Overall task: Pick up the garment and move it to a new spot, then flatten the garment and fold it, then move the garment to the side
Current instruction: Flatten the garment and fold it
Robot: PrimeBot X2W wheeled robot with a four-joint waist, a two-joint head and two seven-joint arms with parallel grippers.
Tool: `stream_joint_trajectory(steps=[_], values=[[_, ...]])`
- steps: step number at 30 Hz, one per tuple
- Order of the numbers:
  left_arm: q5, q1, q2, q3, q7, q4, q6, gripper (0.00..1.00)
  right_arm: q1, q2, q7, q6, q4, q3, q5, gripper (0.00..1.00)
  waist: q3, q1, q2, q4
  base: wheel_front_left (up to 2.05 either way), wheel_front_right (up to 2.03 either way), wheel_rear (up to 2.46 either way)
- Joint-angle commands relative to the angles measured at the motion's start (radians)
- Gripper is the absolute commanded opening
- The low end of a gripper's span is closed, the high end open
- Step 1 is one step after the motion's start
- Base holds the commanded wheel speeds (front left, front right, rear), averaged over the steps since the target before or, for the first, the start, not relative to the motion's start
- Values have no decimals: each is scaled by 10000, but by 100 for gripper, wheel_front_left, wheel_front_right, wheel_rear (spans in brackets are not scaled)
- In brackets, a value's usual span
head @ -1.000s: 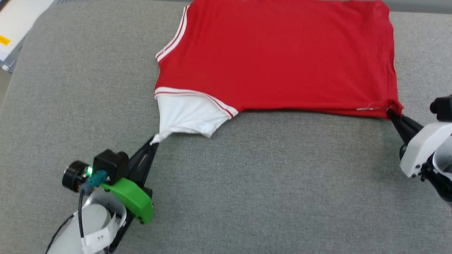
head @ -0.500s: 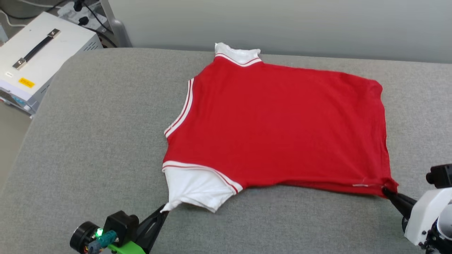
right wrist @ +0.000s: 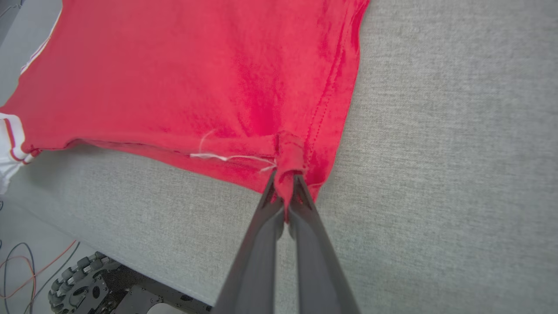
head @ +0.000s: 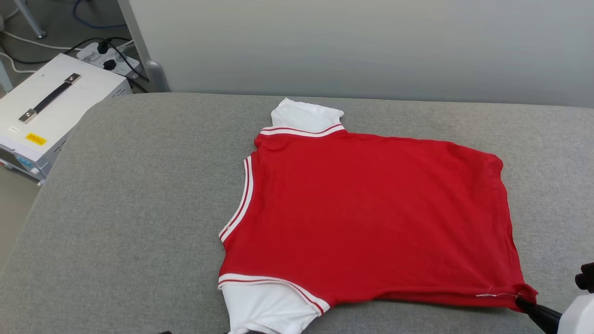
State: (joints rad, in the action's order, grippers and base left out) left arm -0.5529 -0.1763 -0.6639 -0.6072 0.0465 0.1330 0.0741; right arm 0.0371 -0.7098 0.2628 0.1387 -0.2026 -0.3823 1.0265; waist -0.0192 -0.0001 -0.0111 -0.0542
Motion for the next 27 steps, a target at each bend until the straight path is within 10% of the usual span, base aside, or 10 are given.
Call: stream_joint_trajectory(steps=[1, 12, 27], values=[[-107, -288, -139, -32, -79, 188, -61, 0, 253, -72, 100, -80, 176, 172, -25, 0, -8, 1, 111, 1, 0, 0, 0], [156, 811, -160, 772, 427, 517, -485, 0, 535, 285, 480, -80, 1706, 1537, -285, 0, -684, 1, 111, -33, 0, 0, 0], [565, 4222, 612, 611, 292, -1489, 160, 0, -1094, 1125, 1365, -80, 1669, 2408, -1758, 0, -2154, 1, 111, 245, 0, 0, 0]])
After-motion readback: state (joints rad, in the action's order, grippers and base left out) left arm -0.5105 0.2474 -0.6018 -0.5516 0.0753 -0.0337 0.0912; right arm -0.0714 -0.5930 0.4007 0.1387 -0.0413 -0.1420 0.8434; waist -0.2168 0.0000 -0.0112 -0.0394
